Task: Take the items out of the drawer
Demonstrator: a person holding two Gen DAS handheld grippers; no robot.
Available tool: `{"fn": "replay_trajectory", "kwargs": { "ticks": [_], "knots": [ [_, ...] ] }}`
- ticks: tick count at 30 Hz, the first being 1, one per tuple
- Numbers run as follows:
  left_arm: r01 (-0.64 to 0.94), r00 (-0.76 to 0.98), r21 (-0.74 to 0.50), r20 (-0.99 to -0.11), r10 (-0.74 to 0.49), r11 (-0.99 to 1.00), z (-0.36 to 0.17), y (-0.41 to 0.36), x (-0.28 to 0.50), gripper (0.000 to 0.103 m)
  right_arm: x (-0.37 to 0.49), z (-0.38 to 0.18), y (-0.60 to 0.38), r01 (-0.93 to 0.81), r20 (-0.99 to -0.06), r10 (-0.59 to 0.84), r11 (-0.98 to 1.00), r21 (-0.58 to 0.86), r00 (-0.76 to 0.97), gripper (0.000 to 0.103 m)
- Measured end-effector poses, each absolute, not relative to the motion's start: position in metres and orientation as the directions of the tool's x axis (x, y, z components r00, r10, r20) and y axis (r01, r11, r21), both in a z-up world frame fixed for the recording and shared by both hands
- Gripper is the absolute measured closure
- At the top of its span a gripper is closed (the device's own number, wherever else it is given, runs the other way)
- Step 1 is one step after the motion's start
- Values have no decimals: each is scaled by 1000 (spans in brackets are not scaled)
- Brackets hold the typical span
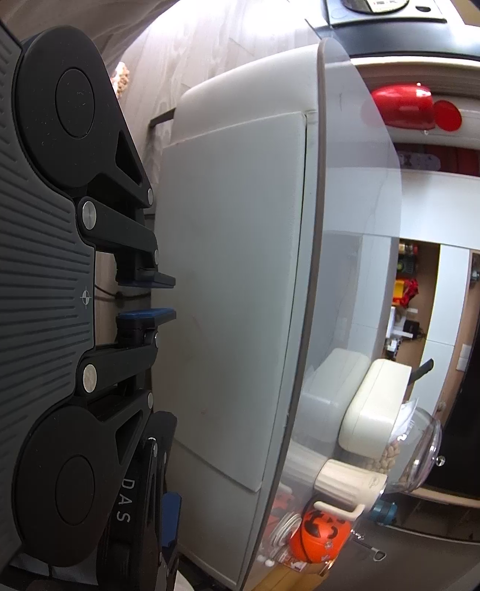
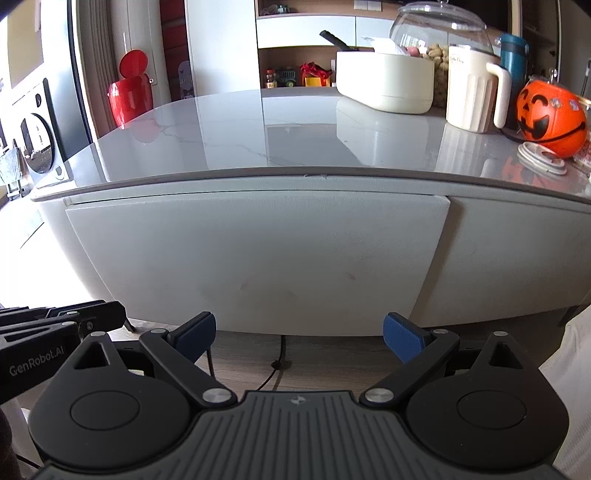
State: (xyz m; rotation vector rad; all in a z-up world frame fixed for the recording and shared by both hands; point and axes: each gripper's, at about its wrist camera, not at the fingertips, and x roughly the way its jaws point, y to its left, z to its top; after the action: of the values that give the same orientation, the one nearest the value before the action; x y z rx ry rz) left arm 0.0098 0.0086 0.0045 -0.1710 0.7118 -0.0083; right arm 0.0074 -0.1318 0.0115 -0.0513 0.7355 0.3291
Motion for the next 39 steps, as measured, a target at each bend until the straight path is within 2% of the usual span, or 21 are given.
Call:
{"fn": "replay_trajectory", "kwargs": {
  "ticks": [4,6,10,13,18,22,26,29,32,39],
  "knots": [
    [-16,744,-170,-660,-102,985,8,17,23,90,21,13,-134,-358,-699,325,928,105,637,5],
    [20,754,-128,-650,-99,992,15,25,34,87,30,19,-136,-410,-698,342,909,75,629,5],
    [22,779,19,-627,-5,1000,22,50,62,87,57,30,-152,-480,-662,330,876,-52,673,6],
    [-17,762,50,-646,45,999,26,79,83,87,86,28,-167,-468,-669,281,876,-114,688,5],
    [-55,767,34,-638,64,998,28,117,89,86,128,23,-194,-379,-694,257,925,-24,672,6],
    [-127,780,-101,-625,36,987,25,141,88,86,139,17,-200,-343,-689,261,939,19,676,6],
    [-175,809,-135,-584,64,975,30,157,82,86,139,21,-195,-359,-661,292,933,36,691,6],
    [-169,805,-175,-592,34,970,28,166,82,86,146,19,-194,-364,-671,293,931,37,681,6],
    [-183,794,-177,-606,39,967,25,171,84,86,151,17,-192,-352,-682,275,936,27,678,5],
    [-208,785,-176,-617,57,962,24,175,86,86,162,14,-199,-343,-704,326,931,124,631,5]
  ]
}}
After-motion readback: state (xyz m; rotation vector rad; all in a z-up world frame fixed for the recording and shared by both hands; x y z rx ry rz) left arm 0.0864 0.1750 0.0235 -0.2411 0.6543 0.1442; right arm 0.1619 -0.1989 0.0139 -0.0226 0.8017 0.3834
